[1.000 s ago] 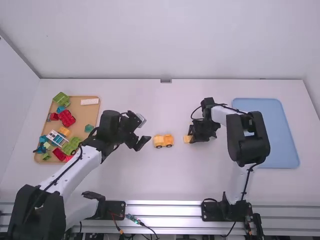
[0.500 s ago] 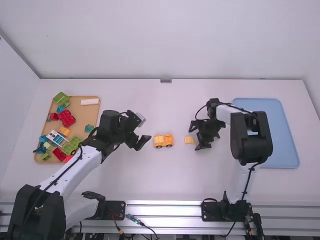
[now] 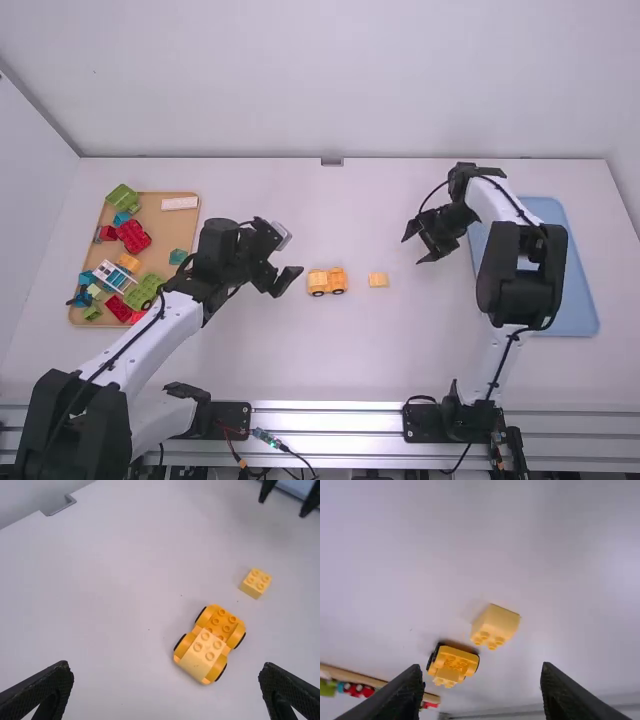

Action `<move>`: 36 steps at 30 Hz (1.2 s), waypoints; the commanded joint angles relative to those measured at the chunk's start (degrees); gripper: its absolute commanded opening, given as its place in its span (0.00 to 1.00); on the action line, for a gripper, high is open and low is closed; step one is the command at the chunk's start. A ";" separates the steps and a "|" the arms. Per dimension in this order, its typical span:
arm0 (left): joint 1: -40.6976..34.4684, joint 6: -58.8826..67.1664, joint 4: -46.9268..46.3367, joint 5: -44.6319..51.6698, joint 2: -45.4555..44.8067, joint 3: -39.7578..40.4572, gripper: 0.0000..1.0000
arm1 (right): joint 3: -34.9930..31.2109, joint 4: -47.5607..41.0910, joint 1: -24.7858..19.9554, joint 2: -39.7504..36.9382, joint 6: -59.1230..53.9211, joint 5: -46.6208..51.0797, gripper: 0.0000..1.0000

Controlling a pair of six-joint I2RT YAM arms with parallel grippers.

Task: Assemble lego blocks to make yellow taxi

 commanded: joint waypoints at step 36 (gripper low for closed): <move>0.15 12.20 -2.86 2.07 -0.52 0.83 0.99 | -39.31 52.16 23.50 -38.38 -41.24 46.58 0.99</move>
